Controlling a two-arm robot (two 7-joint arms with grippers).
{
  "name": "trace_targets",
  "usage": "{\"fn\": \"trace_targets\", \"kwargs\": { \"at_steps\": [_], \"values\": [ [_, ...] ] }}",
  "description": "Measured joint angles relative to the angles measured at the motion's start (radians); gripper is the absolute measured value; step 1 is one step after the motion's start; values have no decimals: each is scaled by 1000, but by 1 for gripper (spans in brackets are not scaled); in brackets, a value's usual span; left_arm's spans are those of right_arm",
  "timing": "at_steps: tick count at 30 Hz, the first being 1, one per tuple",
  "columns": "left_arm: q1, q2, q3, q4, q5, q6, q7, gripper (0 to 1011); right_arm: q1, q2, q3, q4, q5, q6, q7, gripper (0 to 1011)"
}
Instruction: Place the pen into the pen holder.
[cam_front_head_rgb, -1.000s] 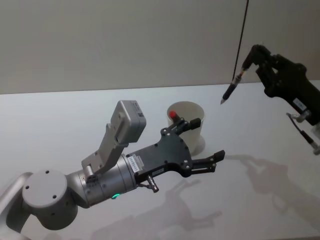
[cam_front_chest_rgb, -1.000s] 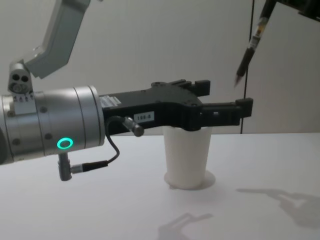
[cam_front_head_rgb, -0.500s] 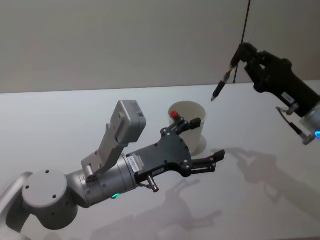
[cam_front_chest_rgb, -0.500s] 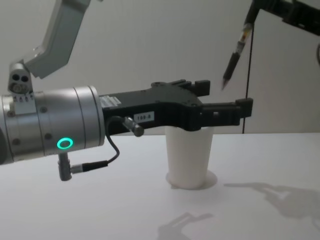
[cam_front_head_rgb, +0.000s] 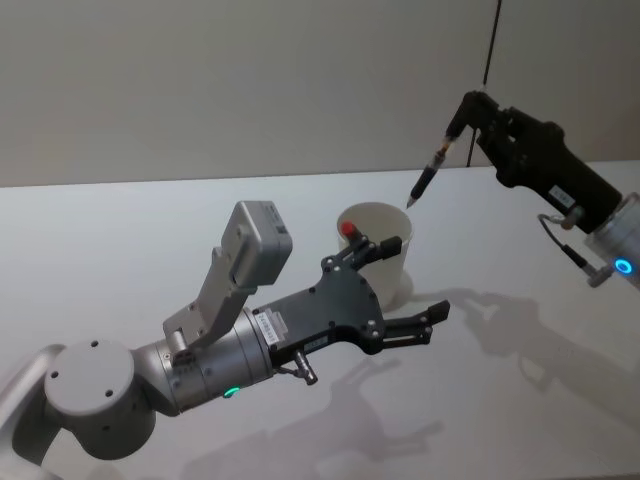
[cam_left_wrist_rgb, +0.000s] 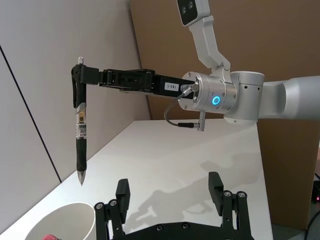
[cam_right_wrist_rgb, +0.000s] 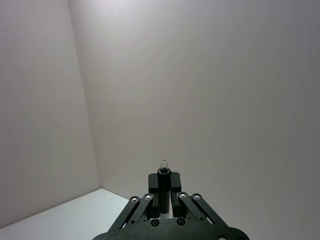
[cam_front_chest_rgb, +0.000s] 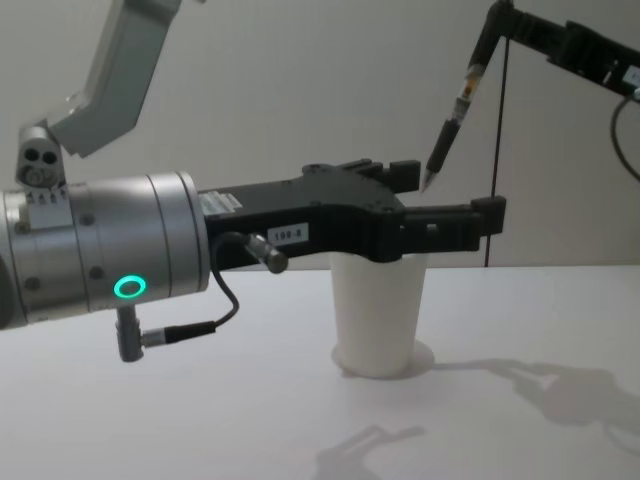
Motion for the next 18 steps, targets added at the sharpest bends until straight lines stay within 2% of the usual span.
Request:
{"fn": "trace_targets", "kwargs": {
  "at_steps": [8,18],
  "values": [
    [0,0,0,0,0,0,0,1000,25,-13,-8,55,5,-12,33,123],
    [0,0,0,0,0,0,0,1000,56,-31,-24,128,-21,-28,53,123]
  ]
}}
